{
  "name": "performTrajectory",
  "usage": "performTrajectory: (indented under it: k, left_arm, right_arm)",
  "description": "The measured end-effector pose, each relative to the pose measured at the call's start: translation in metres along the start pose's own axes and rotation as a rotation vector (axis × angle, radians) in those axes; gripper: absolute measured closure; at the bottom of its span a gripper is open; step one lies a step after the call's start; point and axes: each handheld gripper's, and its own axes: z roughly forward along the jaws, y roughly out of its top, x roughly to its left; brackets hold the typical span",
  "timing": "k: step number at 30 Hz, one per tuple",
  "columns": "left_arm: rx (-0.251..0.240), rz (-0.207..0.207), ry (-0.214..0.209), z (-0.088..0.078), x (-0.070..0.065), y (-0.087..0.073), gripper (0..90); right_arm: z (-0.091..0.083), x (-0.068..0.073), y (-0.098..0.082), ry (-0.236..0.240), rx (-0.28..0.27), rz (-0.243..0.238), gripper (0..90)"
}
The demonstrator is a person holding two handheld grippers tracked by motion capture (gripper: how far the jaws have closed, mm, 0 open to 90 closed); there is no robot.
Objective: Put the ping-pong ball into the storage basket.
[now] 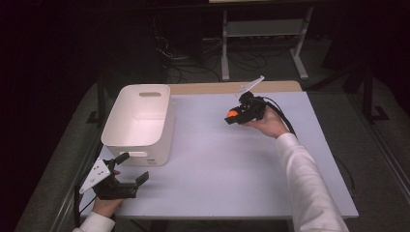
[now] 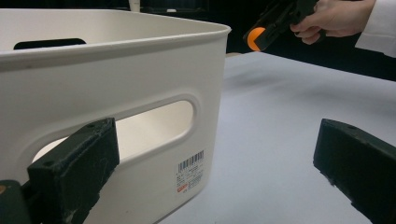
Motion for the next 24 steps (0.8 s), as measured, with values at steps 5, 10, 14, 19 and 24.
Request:
performTrajectory:
  k: [5,10,14,19,24]
  left_arm:
    - [-0.003,-0.002,-0.003,0.001,0.000,0.000,0.0]
    - [-0.005,-0.003,-0.003,0.001,0.000,0.000,0.0]
    - [-0.005,-0.007,-0.003,0.001,0.000,0.000,0.0]
    - [-0.005,-0.006,-0.005,0.002,0.000,0.000,0.0]
    - [0.006,0.003,-0.003,0.001,0.001,0.000,0.0]
  right_arm:
    - [-0.007,0.007,0.007,0.002,0.001,-0.036,49.5]
    - [-0.014,0.012,0.015,0.010,-0.011,-0.051,49.4]
    - [-0.018,0.016,0.020,0.014,-0.021,-0.062,49.5]
    - [-0.022,0.022,0.028,0.020,-0.026,-0.083,49.5]
    - [-0.024,0.027,0.037,0.036,-0.029,-0.108,49.6]
